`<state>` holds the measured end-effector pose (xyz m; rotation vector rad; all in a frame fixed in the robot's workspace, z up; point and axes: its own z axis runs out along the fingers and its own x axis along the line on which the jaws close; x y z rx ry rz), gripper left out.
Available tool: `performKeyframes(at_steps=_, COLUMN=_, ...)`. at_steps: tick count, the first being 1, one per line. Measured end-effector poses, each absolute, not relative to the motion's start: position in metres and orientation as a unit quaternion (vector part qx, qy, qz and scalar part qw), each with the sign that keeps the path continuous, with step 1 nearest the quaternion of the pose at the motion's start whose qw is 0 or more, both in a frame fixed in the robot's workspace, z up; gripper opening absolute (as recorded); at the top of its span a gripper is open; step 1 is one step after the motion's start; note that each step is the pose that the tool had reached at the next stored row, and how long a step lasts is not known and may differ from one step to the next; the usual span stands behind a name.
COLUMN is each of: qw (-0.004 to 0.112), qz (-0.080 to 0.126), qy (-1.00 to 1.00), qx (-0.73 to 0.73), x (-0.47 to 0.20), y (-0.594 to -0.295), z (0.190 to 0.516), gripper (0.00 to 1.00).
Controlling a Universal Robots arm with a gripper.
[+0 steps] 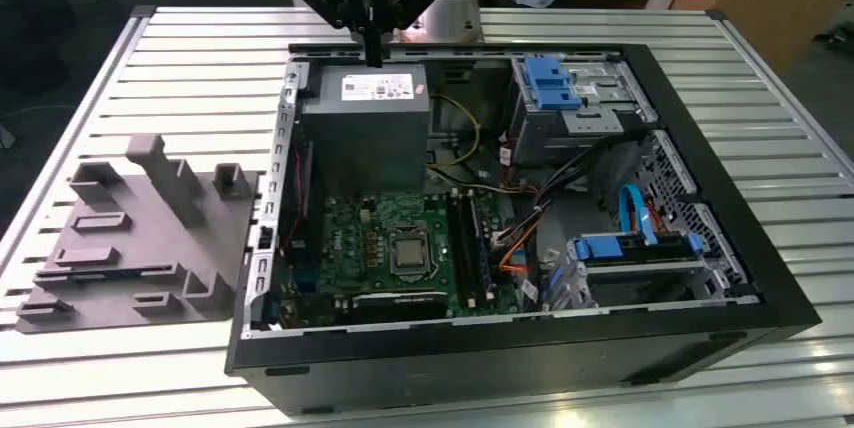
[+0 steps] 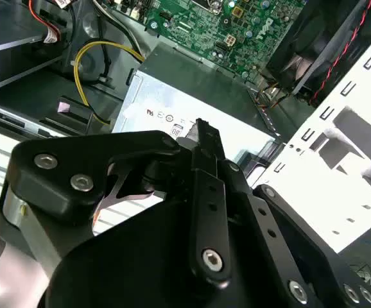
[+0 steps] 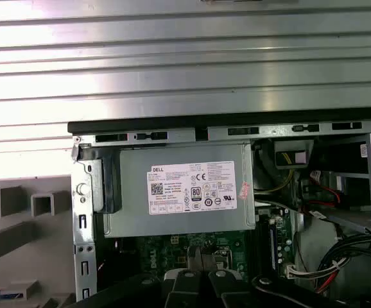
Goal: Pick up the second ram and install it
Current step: 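Reach for the second ram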
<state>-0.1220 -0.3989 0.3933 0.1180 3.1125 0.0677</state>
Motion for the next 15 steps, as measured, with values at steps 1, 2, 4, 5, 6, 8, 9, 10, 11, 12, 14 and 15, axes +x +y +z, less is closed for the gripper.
performKeyframes(at_steps=1, qw=0.013, qz=0.022, qy=0.999, qx=0.038, x=-0.122, y=-0.3989, z=0.3933, gripper=0.1)
performKeyframes(at_steps=2, qw=0.013, qz=0.022, qy=0.999, qx=0.038, x=-0.122, y=-0.3989, z=0.3933, gripper=0.1)
performKeyframes(at_steps=4, qw=0.013, qz=0.022, qy=0.999, qx=0.038, x=-0.122, y=-0.3989, z=0.3933, gripper=0.1)
performKeyframes(at_steps=5, qw=0.013, qz=0.022, qy=0.999, qx=0.038, x=-0.122, y=-0.3989, z=0.3933, gripper=0.1)
performKeyframes(at_steps=6, qw=0.013, qz=0.022, qy=0.999, qx=0.038, x=-0.122, y=-0.3989, z=0.3933, gripper=0.1)
performKeyframes(at_steps=8, qw=0.013, qz=0.022, qy=0.999, qx=0.038, x=-0.122, y=-0.3989, z=0.3933, gripper=0.1)
performKeyframes(at_steps=9, qw=0.013, qz=0.022, qy=0.999, qx=0.038, x=-0.122, y=-0.3989, z=0.3933, gripper=0.1)
performKeyframes(at_steps=10, qw=0.013, qz=0.022, qy=0.999, qx=0.038, x=-0.122, y=-0.3989, z=0.3933, gripper=0.1)
performKeyframes(at_steps=11, qw=0.013, qz=0.022, qy=0.999, qx=0.038, x=-0.122, y=-0.3989, z=0.3933, gripper=0.1)
performKeyframes(at_steps=12, qw=0.013, qz=0.022, qy=0.999, qx=0.038, x=-0.122, y=-0.3989, z=0.3933, gripper=0.1)
performKeyframes(at_steps=14, qw=0.013, qz=0.022, qy=0.999, qx=0.038, x=-0.1229, y=-0.3989, z=0.3933, gripper=0.1)
performKeyframes(at_steps=15, qw=0.013, qz=0.022, qy=0.999, qx=0.038, x=-0.1243, y=-0.3989, z=0.3933, gripper=0.1)
